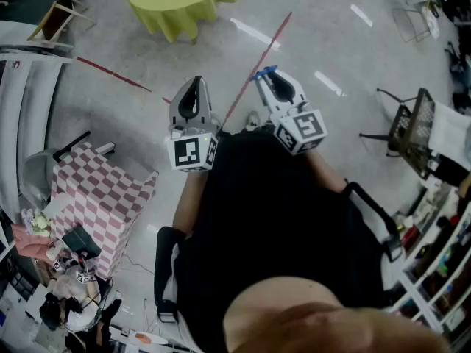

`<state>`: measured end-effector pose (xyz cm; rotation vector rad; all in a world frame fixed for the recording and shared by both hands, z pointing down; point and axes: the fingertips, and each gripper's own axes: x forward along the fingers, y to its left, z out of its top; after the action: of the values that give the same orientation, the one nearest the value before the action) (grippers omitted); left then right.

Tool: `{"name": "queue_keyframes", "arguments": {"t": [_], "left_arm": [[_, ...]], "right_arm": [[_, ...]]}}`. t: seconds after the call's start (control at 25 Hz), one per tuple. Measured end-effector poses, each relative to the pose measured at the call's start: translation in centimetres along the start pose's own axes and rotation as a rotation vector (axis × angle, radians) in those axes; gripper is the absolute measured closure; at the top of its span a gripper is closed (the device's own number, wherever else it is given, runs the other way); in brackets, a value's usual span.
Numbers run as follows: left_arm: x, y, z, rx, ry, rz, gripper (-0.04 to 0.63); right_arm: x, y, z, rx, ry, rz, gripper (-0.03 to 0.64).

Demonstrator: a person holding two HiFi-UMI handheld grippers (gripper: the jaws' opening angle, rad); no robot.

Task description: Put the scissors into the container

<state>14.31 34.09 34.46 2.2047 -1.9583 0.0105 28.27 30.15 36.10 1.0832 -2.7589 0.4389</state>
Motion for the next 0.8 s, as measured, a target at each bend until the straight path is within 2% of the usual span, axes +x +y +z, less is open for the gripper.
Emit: {"name": "queue_keyframes", "arguments": {"t": [0.44,0.8], "left_arm": [[-0.5,0.4,0.0,-0.002,-0.003,-0.007,0.597],[-1.3,2.4,0.5,-0.017,-0.018,-0.014,0.597]], "right_arm": [[0.1,1.0,-0.1,-0.002,-0.003,0.004,0.535],[0.9,3.1,-0.2,0.006,-0.002,0.002,0.534]]}}
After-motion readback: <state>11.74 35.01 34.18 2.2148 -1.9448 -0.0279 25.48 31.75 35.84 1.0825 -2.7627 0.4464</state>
